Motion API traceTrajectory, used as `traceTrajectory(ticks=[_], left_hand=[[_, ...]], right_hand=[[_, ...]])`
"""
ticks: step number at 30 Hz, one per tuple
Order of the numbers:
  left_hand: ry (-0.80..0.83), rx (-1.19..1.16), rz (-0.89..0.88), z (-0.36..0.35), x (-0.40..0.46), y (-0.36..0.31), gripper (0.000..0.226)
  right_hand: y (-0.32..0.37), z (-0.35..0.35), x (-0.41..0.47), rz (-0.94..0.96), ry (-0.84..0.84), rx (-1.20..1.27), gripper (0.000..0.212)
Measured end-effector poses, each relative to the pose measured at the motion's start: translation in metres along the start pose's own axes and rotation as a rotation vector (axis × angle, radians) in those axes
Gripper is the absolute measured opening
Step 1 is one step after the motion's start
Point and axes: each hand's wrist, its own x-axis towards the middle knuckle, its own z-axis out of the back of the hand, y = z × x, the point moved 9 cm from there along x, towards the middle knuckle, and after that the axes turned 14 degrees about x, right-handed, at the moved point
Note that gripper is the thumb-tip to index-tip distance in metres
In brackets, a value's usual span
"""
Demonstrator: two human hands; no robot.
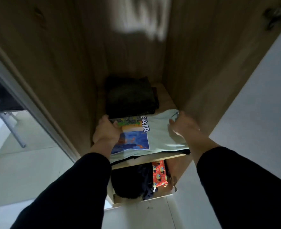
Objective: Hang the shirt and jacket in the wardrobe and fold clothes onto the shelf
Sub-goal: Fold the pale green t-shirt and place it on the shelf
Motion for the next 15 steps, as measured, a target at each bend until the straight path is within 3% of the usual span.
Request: traceTrajectory(ticks=[9,15], left_hand=[[0.034,0.029,-0.175,0.112,-0.122,-0.055,0.041],[-0.049,0.051,-0.293,0.176,-0.224,-0.085,0.042]], right_hand=[[0.037,0.108,-0.152,0.139,-0.041,-0.005,0.049],[0.035,0.18,-0.251,0.26,-0.129,-0.007,0.045]])
